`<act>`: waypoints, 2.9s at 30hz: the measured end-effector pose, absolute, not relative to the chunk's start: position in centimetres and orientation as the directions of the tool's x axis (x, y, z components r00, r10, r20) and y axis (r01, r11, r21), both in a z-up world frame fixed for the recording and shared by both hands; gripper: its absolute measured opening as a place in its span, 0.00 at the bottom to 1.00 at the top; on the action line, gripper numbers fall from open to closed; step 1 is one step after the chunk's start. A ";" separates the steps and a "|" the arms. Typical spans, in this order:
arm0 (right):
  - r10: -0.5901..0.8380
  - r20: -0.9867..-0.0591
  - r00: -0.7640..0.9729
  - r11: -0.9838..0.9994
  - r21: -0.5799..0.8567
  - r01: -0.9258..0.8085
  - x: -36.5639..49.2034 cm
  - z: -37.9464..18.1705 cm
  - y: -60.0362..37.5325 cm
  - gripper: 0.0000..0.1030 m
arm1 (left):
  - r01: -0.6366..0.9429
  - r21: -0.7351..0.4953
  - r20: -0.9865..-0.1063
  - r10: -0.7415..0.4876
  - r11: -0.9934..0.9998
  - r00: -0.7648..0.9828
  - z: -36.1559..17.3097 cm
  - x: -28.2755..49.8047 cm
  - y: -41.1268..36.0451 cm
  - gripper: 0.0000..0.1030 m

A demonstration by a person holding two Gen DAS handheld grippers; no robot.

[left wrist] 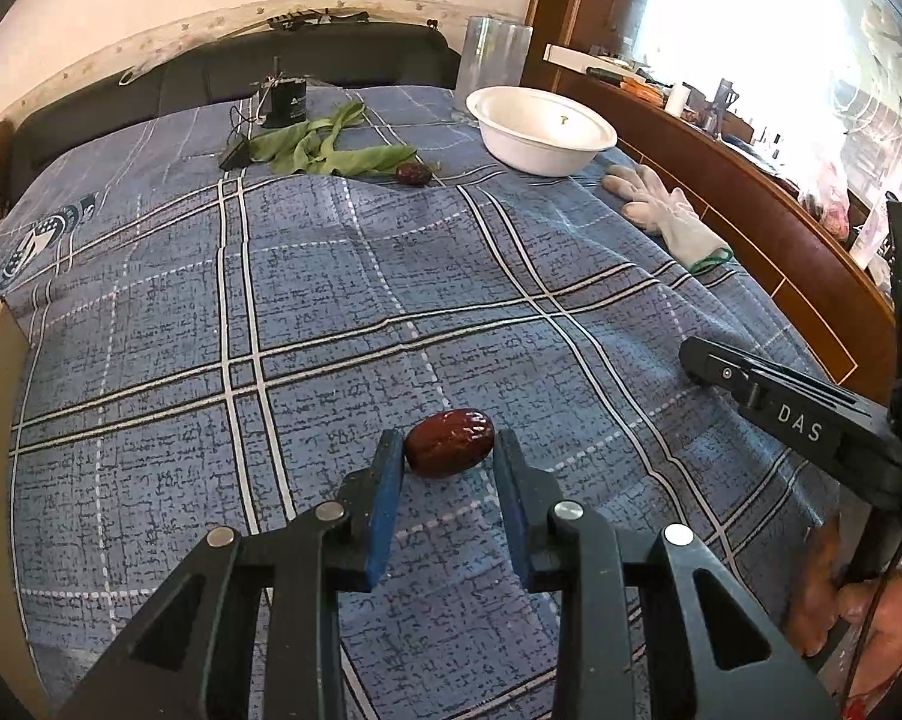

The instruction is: Organize fruits

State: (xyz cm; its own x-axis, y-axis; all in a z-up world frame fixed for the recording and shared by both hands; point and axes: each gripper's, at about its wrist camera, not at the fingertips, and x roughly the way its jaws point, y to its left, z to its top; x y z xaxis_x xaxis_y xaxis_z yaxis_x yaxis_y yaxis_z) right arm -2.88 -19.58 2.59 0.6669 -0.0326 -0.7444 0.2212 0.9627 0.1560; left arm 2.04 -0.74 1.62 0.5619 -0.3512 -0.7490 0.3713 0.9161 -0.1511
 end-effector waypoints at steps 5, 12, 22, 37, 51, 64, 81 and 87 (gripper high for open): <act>-0.047 -0.729 0.683 0.965 0.144 0.220 -3.2 3.0 -19.4 0.25 | 0.364 -0.164 -0.747 -0.357 0.917 0.561 1.6 2.0 -0.5 0.28; -0.042 -0.725 0.688 0.962 0.156 0.223 -3.2 3.0 -19.6 0.25 | 0.353 -0.189 -0.746 -0.368 0.916 0.556 1.6 2.1 -0.3 0.28; -0.034 -0.721 0.692 0.963 0.162 0.216 -3.4 3.1 -19.4 0.25 | 0.352 -0.191 -0.745 -0.369 0.916 0.555 1.6 2.1 -0.3 0.28; -0.013 -0.653 0.757 0.965 0.189 0.180 -4.2 4.7 -18.8 0.25 | 0.324 -0.237 -0.728 -0.388 0.916 0.564 2.2 1.8 0.8 0.28; 0.050 -0.591 0.805 0.980 0.184 0.073 -7.9 8.3 -15.4 0.25 | 0.319 -0.288 -0.642 -0.429 0.903 0.636 7.3 -3.8 4.1 0.29; 0.148 -0.552 0.821 0.967 0.256 -0.002 -12.3 9.9 -12.9 0.25 | 0.289 -0.343 -0.606 -0.446 0.894 0.659 8.9 -8.7 7.5 0.29; 0.228 -0.552 0.802 0.969 0.213 -0.128 -15.2 11.6 -6.7 0.25 | 0.173 -0.370 -0.587 -0.374 0.913 0.718 9.1 -11.9 14.2 0.29; 0.297 -0.565 0.770 0.954 0.205 -0.218 -15.0 11.9 -2.7 0.25 | 0.036 -0.385 -0.601 -0.280 0.922 0.749 8.6 -12.8 20.0 0.29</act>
